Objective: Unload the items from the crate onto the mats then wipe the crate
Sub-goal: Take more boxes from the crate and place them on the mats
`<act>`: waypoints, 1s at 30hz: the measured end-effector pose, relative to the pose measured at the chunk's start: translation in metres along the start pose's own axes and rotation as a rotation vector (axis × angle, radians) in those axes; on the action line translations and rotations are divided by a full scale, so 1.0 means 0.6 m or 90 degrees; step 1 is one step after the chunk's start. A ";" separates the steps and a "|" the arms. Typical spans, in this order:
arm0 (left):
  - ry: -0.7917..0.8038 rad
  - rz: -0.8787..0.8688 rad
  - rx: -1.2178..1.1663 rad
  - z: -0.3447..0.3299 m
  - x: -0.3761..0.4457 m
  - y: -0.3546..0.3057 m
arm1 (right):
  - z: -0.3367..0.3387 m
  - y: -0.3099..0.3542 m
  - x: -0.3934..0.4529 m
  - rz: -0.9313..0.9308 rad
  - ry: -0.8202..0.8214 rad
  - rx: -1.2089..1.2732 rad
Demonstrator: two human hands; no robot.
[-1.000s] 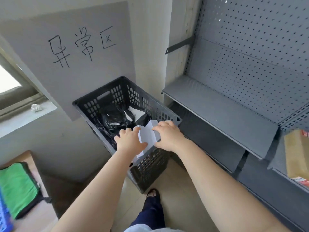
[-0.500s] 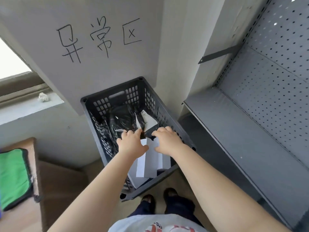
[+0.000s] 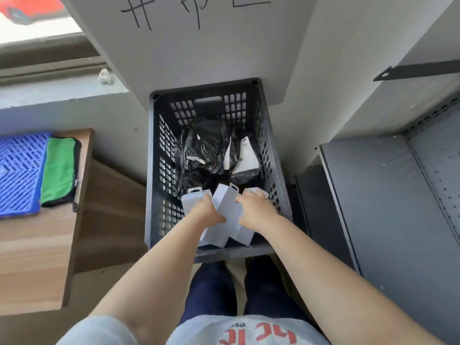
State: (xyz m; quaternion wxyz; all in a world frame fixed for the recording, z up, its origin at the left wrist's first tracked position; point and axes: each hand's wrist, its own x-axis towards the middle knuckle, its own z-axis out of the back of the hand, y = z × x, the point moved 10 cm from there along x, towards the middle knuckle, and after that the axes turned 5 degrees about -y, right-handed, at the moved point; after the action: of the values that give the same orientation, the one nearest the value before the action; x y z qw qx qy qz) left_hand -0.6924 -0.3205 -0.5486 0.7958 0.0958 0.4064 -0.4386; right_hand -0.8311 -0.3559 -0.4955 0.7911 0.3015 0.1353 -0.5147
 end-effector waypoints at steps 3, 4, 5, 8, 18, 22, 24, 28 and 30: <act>-0.032 0.040 -0.105 -0.001 0.025 0.002 | -0.010 0.000 0.015 0.017 0.013 0.006; -0.045 0.050 -0.125 0.000 0.031 0.006 | -0.012 0.000 0.020 0.021 0.013 0.010; -0.055 0.056 -0.139 0.002 0.032 0.007 | -0.012 -0.001 0.023 0.024 0.013 0.015; -0.068 0.050 -0.169 0.008 0.032 0.012 | -0.010 -0.008 0.029 0.034 0.005 0.037; -0.119 -0.079 -0.592 0.178 -0.059 -0.031 | 0.100 -0.027 0.023 -0.068 -0.118 0.542; -0.064 -0.172 -0.708 0.248 -0.120 -0.082 | 0.124 0.007 0.012 -0.049 0.061 0.951; -0.056 -0.212 -0.742 0.280 -0.139 -0.097 | 0.153 0.014 0.014 -0.016 0.074 1.021; -0.072 -0.251 -0.759 0.329 -0.162 -0.111 | 0.218 0.029 0.020 0.031 0.034 1.010; -0.102 -0.238 -0.727 0.341 -0.161 -0.110 | 0.239 0.034 0.026 0.040 0.000 1.008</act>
State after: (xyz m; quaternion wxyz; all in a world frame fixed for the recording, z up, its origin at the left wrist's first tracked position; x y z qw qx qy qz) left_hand -0.6562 -0.4041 -0.3315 0.6588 -0.4528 0.5265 -0.2895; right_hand -0.8199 -0.4498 -0.3845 0.3558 0.7781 -0.2795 -0.4356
